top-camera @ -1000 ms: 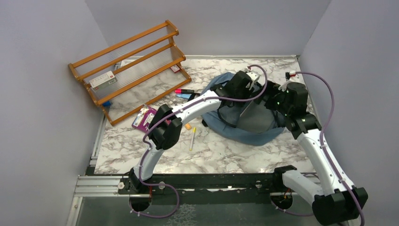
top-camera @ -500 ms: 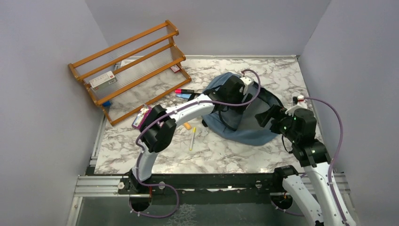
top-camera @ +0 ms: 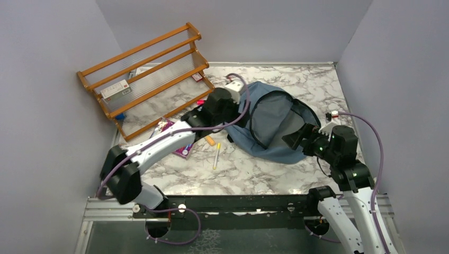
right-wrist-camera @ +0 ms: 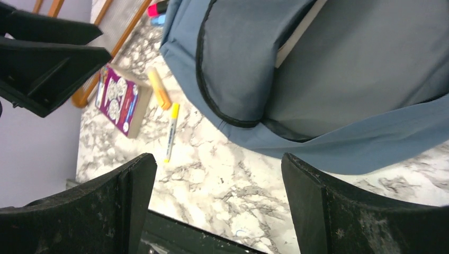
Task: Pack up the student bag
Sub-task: Pick up the book from the center of the board.
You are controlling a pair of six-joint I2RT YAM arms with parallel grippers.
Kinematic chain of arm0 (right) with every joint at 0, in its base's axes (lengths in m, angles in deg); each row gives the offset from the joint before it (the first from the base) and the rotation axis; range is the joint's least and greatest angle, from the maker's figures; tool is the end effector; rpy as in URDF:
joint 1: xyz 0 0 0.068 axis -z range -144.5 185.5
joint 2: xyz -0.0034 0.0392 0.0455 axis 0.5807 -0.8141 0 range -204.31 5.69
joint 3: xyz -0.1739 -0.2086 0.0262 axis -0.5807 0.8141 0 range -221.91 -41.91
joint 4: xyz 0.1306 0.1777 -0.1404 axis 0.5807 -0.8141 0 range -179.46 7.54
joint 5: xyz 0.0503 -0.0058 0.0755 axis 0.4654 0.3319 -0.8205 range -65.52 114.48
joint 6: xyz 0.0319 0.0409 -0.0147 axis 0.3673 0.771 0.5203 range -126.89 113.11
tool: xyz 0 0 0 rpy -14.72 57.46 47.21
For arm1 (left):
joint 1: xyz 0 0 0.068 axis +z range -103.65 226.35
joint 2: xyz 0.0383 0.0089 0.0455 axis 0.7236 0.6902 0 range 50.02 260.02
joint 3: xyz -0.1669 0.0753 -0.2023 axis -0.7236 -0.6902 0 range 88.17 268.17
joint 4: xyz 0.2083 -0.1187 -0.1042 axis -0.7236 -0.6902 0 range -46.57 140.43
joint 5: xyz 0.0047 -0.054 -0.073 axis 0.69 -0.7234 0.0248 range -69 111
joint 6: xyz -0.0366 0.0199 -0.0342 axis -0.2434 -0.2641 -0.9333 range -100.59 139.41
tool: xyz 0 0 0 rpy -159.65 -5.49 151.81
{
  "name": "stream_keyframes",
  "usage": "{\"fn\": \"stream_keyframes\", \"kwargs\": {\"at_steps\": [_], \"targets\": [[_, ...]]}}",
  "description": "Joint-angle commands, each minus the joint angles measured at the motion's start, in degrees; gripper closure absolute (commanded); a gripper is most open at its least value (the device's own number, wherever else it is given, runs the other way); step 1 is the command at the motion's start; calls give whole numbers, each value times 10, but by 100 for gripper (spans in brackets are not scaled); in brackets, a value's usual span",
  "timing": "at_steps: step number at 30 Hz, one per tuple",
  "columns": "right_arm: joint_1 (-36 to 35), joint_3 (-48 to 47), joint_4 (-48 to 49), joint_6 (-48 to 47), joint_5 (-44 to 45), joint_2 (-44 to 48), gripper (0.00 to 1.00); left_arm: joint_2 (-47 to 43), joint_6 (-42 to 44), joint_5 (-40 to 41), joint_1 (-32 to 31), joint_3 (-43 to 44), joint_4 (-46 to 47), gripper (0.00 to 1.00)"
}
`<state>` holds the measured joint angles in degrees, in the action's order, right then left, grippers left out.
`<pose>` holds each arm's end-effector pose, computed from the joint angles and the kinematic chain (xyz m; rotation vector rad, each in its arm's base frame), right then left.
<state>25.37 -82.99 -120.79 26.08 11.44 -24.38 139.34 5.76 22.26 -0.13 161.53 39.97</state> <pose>0.1138 0.0285 0.3016 0.2729 2.0902 0.6938 0.2533 -0.2656 0.3190 0.5774 2.0103 -0.6296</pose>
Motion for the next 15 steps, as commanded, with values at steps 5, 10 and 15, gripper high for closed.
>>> {"fn": "stream_keyframes", "kwargs": {"at_steps": [5, 10, 15], "targets": [[-2, -22, 38, -26, -144, -27, 10, -270, -111, 145, 71, -224, -67, 16], [-3, -13, 95, -16, -212, -80, 20, -344, -171, 165, 124, -283, -134, 11], [-5, -27, 144, -21, -261, -152, 26, -369, -260, 159, 203, -308, -184, 11]]}}
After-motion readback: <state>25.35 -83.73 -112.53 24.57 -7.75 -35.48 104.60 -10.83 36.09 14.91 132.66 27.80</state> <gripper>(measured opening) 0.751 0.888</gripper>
